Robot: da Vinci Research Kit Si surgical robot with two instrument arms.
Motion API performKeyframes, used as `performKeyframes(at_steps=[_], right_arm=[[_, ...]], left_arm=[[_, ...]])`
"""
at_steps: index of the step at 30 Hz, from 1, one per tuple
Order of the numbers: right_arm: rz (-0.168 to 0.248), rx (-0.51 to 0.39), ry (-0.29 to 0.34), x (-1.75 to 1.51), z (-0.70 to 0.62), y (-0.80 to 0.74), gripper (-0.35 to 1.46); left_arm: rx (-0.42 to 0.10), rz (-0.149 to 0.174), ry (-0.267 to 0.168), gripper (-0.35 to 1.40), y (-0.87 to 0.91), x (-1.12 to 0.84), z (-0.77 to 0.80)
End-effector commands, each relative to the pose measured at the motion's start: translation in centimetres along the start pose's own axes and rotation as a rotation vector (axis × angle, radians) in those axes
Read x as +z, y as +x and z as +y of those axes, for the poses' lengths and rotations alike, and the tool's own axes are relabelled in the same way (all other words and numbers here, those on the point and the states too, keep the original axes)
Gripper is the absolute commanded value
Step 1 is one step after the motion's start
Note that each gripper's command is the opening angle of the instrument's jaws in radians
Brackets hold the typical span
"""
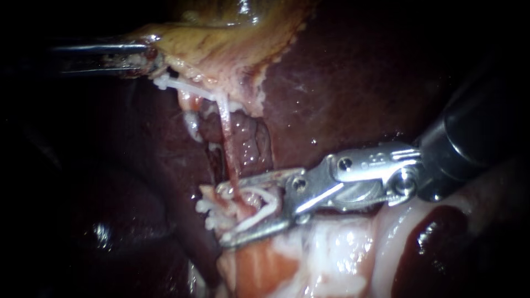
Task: Clipping first clip right tube
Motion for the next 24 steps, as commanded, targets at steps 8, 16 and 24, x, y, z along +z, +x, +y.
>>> performKeyframes(at_steps=[8,16,24], right_arm=[[-0.005,0.023,0.099,0.04,-0.15,0.06,0.38],[-0.016,0.036,0.108,0.08,-0.14,-0.10,0.30],[-0.015,0.036,0.109,0.03,-0.13,-0.12,0.14]], left_arm=[[0.000,0.000,0.001,-0.35,0.00,0.01,0.00],[0.001,0.001,0.003,-0.35,-0.01,0.03,0.00],[0.001,0.001,0.003,-0.35,-0.01,0.04,0.00]])
